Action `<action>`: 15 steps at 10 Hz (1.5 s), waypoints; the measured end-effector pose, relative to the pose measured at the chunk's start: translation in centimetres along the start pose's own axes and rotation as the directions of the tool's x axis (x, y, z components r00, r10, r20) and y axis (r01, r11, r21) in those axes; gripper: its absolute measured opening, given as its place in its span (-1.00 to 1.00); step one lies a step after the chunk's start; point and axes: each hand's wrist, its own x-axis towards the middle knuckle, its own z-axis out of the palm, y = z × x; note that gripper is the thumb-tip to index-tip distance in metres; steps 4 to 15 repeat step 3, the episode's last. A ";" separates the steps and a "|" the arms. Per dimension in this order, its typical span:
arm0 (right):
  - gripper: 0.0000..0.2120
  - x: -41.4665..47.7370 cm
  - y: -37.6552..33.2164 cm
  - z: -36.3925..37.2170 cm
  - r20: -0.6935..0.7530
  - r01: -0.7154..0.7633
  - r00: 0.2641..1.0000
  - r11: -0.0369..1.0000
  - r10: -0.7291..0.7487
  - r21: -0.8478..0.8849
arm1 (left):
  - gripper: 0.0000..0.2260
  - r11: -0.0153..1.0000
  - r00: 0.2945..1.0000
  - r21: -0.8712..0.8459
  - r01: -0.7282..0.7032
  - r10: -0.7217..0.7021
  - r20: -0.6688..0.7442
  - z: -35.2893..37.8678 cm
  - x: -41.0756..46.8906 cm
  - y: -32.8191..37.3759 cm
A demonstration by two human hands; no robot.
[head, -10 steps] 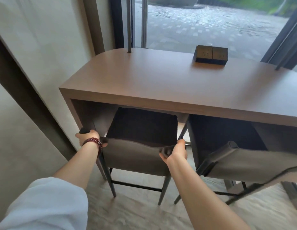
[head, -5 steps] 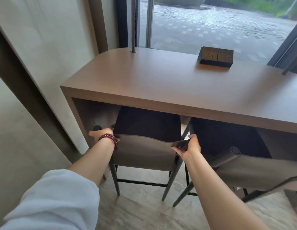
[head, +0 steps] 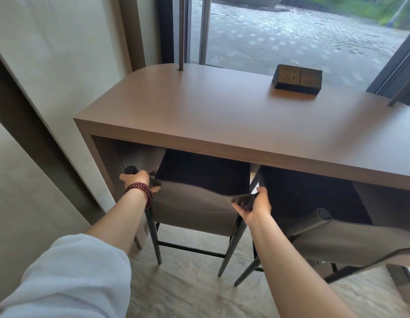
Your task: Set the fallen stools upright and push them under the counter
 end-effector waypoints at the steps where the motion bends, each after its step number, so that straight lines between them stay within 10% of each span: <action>1: -0.52 -0.7 0.1 -0.3 0.038 -0.030 0.999 1.000 0.030 0.003 | -0.37 0.998 0.998 -0.018 0.062 -0.061 0.030 -0.2 -1.4 0.3; 3: -0.45 -2.9 0.3 -1.5 0.074 -0.018 0.997 0.997 0.023 -0.072 | -0.58 0.995 0.981 0.099 -0.013 -0.007 0.196 -0.7 -0.7 -0.3; 15: -0.45 -2.9 0.3 -1.5 0.074 -0.018 0.997 0.997 0.023 -0.072 | -0.58 0.995 0.981 0.099 -0.013 -0.007 0.196 -0.7 -0.7 -0.3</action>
